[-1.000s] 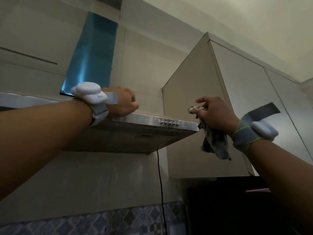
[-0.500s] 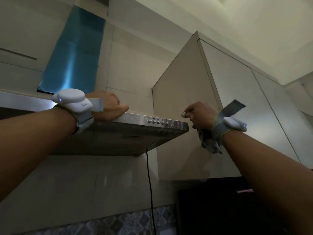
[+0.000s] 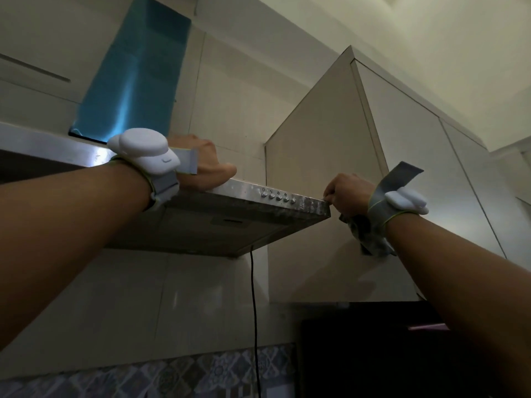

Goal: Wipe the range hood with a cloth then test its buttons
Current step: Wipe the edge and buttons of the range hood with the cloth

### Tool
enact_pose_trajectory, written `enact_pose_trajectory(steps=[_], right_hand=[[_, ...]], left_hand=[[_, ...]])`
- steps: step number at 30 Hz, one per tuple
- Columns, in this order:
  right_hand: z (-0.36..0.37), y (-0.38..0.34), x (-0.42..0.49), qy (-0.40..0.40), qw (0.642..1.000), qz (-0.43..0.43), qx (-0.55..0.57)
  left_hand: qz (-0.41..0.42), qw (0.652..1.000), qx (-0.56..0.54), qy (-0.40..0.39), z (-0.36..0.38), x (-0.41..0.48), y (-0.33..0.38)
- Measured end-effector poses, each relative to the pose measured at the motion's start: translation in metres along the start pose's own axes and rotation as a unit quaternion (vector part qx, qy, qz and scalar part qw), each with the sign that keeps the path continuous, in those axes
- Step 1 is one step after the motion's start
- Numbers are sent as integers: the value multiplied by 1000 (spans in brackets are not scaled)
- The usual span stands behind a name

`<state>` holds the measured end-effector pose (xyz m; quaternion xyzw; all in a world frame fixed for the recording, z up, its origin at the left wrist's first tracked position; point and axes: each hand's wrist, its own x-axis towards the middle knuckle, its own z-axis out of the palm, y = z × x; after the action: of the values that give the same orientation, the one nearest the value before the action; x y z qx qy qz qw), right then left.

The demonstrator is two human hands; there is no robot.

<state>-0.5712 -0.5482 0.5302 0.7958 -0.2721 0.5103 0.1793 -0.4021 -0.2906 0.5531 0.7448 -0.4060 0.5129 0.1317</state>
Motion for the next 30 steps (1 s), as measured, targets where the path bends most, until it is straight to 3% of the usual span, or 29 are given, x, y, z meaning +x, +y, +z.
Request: enact_pose_trajectory(steps=[10, 16, 19, 30], right_hand=[[6, 1, -9, 60, 990, -88, -92], [-9, 10, -5, 51, 994, -94, 36], [-8, 9, -5, 81, 994, -77, 10], [-9, -11, -9, 8, 997, -79, 8]], left_hand=[[7, 999, 17, 31, 1, -1, -3], [7, 1000, 27, 8, -1, -1, -3], [5, 1000, 15, -8, -2, -3, -2], [-6, 1000, -10, -2, -4, -13, 2]])
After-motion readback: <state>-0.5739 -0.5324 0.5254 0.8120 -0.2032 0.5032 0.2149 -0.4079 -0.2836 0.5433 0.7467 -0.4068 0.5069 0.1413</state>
